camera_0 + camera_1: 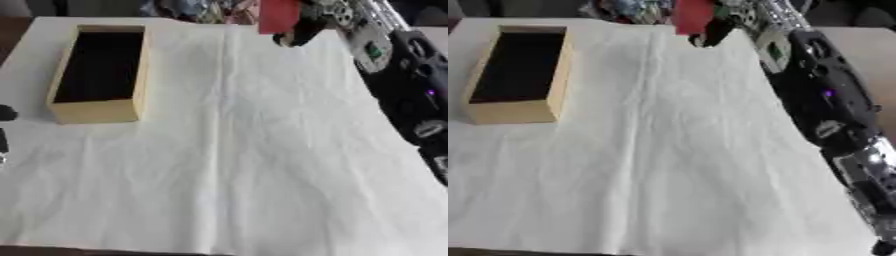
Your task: Pick up objects on the table and place them in the box.
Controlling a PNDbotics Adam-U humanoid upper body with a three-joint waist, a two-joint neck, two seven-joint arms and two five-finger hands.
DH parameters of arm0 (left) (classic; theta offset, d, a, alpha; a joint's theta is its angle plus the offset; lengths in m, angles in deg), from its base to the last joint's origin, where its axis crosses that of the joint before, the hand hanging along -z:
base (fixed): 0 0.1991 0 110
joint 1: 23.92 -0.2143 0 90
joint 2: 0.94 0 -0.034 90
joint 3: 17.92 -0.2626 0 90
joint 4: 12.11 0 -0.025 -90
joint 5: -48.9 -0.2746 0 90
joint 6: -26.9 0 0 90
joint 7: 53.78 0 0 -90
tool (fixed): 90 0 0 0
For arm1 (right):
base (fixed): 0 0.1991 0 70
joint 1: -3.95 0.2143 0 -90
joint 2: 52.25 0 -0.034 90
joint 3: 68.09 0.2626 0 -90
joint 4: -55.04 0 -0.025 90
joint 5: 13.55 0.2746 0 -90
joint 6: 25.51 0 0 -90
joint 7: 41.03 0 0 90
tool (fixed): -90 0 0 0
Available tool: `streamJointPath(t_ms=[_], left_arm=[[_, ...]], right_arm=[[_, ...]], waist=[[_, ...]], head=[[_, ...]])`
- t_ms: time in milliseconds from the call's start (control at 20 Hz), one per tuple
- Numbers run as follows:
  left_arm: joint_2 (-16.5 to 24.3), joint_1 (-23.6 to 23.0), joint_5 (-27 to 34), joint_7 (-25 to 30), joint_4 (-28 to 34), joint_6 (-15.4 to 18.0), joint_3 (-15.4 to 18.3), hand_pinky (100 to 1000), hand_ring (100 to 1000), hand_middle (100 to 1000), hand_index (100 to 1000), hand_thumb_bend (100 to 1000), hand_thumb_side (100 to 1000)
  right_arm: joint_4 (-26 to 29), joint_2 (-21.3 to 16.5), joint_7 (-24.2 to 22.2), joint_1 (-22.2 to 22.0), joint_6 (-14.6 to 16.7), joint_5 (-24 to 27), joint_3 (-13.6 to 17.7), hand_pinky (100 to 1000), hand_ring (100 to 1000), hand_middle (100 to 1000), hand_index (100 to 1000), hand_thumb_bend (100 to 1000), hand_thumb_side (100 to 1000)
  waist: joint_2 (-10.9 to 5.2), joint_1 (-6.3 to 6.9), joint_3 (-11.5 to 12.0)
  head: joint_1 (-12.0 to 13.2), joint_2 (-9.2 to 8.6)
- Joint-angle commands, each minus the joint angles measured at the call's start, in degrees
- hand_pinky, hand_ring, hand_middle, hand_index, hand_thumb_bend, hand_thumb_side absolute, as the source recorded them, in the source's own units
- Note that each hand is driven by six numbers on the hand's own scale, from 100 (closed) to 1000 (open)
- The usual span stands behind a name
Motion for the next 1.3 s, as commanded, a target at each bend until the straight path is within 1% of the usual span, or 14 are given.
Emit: streamJointPath(t_ms=[50,350,700,900,1100,1300], left_arm=[[0.84,1.11,0.48,0.49,1.18,0.07,-0.29,1000,772,684,805,100,152],[0.86,2.19,1.2,1.14,1.47,0.12,-0.94,1000,774,684,805,100,146],[0.61,3.62,1.95,2.06,1.76,0.09,-1.83,1000,776,684,804,100,140],[0.39,4.25,2.3,2.58,1.92,0.05,-2.26,1000,778,684,805,100,140],[0.17,4.79,2.52,2.95,1.98,-0.02,-2.58,1000,779,684,805,100,141],[0.01,5.18,2.65,3.26,1.97,-0.11,-2.85,1000,781,684,804,100,142]], right_arm=[[1.55,2.15,-0.5,3.14,1.38,-0.76,-0.91,807,946,613,781,304,100],[0.56,8.13,-0.9,6.62,3.39,-2.14,-2.7,806,947,615,786,283,100],[-3.33,13.82,0.52,8.64,4.48,-4.36,-3.17,803,956,621,799,262,100],[-5.82,16.38,3.0,9.09,4.71,-6.34,-3.02,799,952,631,810,268,100],[-7.99,18.46,6.33,9.22,4.64,-10.06,-3.0,799,941,671,837,300,100],[-9.88,20.06,9.94,9.24,3.94,-13.92,-2.61,798,930,706,862,336,100]], waist=[[-1.04,0.2,0.81],[-0.74,0.15,3.22],[-0.16,0.06,6.03],[0.28,0.07,7.2],[0.69,0.02,7.99],[0.95,-0.1,8.55]], head=[[-0.48,-0.7],[-1.36,-1.26],[-2.41,-2.24],[-3.01,-2.71],[-3.43,-3.03],[-3.73,-3.19]])
